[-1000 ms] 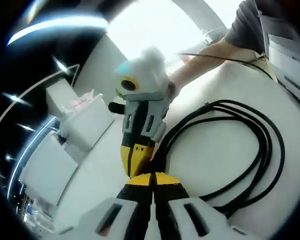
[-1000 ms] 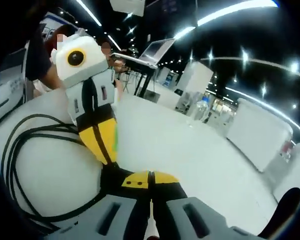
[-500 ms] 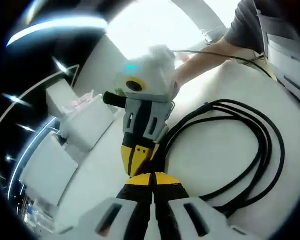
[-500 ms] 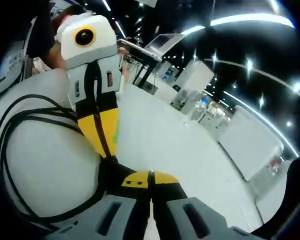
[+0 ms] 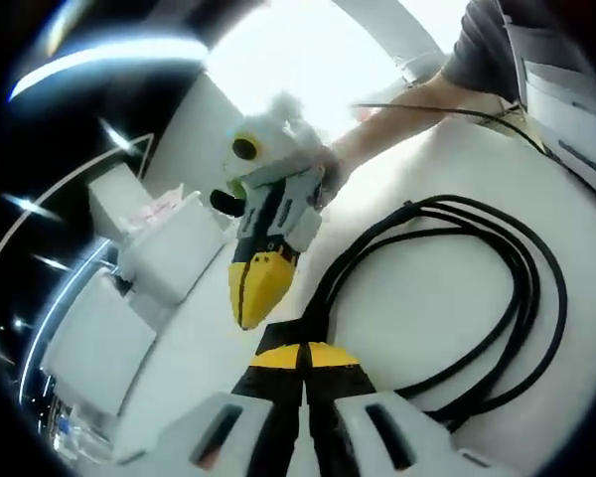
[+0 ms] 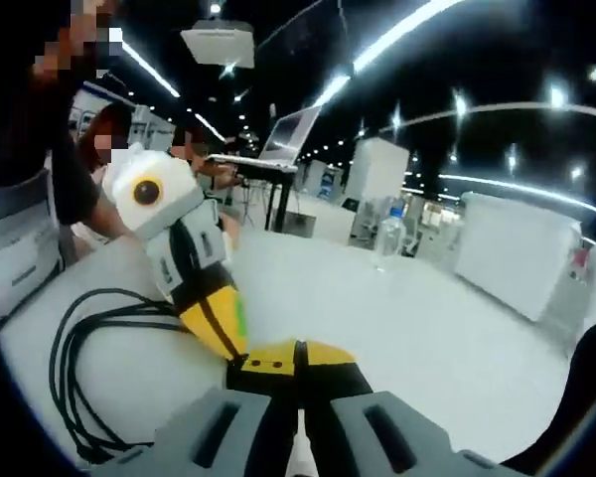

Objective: Coil the Type-C to USB data cable on the desktop and secure it with Velcro straps.

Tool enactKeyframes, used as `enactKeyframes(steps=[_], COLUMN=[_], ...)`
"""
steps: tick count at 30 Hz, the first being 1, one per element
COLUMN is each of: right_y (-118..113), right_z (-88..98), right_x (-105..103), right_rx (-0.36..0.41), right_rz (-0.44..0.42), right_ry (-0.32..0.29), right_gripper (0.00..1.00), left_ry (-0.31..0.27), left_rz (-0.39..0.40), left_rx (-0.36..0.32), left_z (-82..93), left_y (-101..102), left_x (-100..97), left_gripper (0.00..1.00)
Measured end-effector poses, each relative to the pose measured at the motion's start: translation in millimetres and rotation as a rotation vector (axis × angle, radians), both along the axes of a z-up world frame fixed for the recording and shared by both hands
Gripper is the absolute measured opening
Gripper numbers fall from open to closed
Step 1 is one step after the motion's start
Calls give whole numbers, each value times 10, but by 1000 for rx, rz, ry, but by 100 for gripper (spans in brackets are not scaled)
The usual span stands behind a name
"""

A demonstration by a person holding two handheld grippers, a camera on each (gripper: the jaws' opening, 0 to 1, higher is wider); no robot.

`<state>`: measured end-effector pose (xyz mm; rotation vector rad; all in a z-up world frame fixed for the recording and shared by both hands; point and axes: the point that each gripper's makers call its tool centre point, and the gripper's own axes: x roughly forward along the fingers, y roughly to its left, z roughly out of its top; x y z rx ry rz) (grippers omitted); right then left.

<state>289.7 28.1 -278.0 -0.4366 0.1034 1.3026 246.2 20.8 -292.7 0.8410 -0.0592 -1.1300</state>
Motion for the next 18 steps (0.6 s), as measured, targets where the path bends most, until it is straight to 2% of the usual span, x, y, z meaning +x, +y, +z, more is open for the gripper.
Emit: enactKeyframes(steps=[2, 3, 5, 9, 11, 12, 13, 14, 15, 18], right_y=[5, 55, 69, 102, 77, -20, 8, 24, 26, -56], right_z=[-143, -162, -195, -200, -196, -258, -226, -213, -203, -184], right_x=[-65, -56, -95, -65, 27, 137, 112, 112, 136, 275], right_rx=[-102, -95, -102, -126, -128, -192, -141, -86, -61, -52], right_rz=[54, 46, 72, 81, 48, 10, 18, -4, -17, -84], right_ry=[-11, -16, 35, 4, -29, -77, -51, 3, 3, -78], right_gripper=[1, 0, 0, 0, 0, 0, 0, 0, 0, 0], left_ry=[-12, -18, -19, -15, -9, -6, -5, -3, -1, 10], left_rz=[-9, -21, -33, -39, -37, -36, -35, -34, -33, -32], left_rx=[8, 16, 18, 10, 2, -1, -5, -8, -12, -21], left_z=[1, -2, -1, -3, -2, -1, 0, 0, -1, -1], left_y=[2, 3, 13, 12, 14, 15, 17, 18, 18, 18], left_x=[-5, -19, -34, -29, -29, -30, -28, -27, -26, -22], left_gripper=[2, 2, 2, 2, 2, 2, 2, 2, 2, 2])
